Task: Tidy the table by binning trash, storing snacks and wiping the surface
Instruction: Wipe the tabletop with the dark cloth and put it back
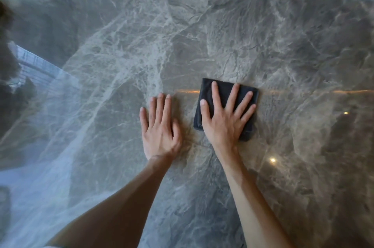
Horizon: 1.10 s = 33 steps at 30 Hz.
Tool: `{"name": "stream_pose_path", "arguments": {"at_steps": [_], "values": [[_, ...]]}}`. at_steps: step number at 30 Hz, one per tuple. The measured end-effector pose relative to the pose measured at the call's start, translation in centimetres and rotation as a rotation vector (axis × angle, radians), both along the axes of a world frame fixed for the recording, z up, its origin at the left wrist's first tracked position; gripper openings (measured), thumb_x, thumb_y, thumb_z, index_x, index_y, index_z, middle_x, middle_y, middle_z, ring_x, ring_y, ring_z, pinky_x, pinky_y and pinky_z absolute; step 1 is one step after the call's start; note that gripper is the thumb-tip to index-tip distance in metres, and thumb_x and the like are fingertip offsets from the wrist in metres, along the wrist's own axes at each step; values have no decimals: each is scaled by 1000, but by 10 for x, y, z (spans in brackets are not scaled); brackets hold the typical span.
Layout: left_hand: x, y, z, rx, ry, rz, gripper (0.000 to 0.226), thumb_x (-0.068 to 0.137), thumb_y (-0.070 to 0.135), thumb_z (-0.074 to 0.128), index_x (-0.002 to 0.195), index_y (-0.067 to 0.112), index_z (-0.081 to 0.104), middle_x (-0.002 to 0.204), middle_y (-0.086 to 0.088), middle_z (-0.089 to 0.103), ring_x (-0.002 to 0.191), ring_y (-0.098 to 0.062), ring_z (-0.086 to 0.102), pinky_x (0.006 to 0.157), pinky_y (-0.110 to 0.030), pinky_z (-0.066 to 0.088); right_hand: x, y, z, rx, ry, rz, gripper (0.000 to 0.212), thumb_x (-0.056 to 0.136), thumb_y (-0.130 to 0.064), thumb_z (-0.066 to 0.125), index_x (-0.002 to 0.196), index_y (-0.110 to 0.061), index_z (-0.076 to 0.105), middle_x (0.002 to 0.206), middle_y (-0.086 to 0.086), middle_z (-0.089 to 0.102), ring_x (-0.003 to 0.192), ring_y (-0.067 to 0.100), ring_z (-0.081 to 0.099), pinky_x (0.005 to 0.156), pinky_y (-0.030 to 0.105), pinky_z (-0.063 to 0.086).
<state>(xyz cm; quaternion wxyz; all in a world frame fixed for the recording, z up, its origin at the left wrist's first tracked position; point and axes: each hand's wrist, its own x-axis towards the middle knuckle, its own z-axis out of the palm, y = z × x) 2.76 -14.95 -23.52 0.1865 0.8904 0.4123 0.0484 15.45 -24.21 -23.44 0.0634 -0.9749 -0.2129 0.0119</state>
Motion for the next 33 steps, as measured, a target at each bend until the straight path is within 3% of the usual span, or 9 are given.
{"name": "stream_pose_path", "arguments": {"at_steps": [6,9,13,16,20,23,27,30,33], "values": [[-2,1,2,-20,-24,-3,67,90,33,29,155,27,14,164,6,11,152,-10,3,124,-47,6,-69,-75,1,-45,24,306,56,96,-60,31,149,-49,16,163,5,14,150,38,6,116,62,14],[-1,0,0,1,-10,-2,68,90,35,29,155,28,11,164,7,9,152,-11,1,124,-46,5,-20,-105,1,-119,1,99,54,98,-59,26,149,-49,15,163,5,15,150,37,6,116,61,14],[1,1,-4,23,4,-2,67,91,36,29,155,30,10,164,7,9,152,-11,0,124,-44,1,36,-33,-4,14,-22,-199,50,99,-56,26,148,-46,27,161,10,23,148,43,14,115,63,15],[-2,2,-1,-1,-12,-18,67,90,37,29,155,29,13,164,5,11,152,-11,3,124,-45,3,-17,-7,-1,46,-13,83,50,100,-54,27,149,-45,24,162,10,20,149,41,9,117,60,13],[-3,2,2,-20,-59,-3,68,89,35,31,155,27,15,163,4,16,152,-12,7,124,-48,6,-77,-99,12,-45,87,365,53,99,-54,28,150,-48,14,164,3,11,151,31,6,118,57,15],[-1,0,1,-3,-64,-2,69,88,37,32,155,26,16,163,2,18,152,-14,8,123,-48,6,2,-125,9,-116,20,142,52,99,-55,15,151,-45,14,163,5,15,150,33,10,118,58,15],[0,2,0,3,-80,-14,70,88,38,33,154,25,14,162,3,20,152,-14,9,124,-45,3,76,-36,-6,36,-33,-157,52,98,-53,19,149,-45,22,162,9,19,149,39,12,117,60,14],[-4,4,4,-28,-97,-9,70,89,38,32,155,22,14,162,1,21,152,-15,11,124,-46,4,3,-6,-3,59,-17,164,51,99,-50,26,150,-45,22,162,9,18,149,39,10,117,60,14],[-3,2,7,-51,-103,-1,71,88,37,32,154,19,16,162,0,21,152,-17,12,124,-48,6,-67,-78,6,-6,58,441,53,99,-51,30,150,-47,18,164,4,13,151,33,6,117,58,15]]}}
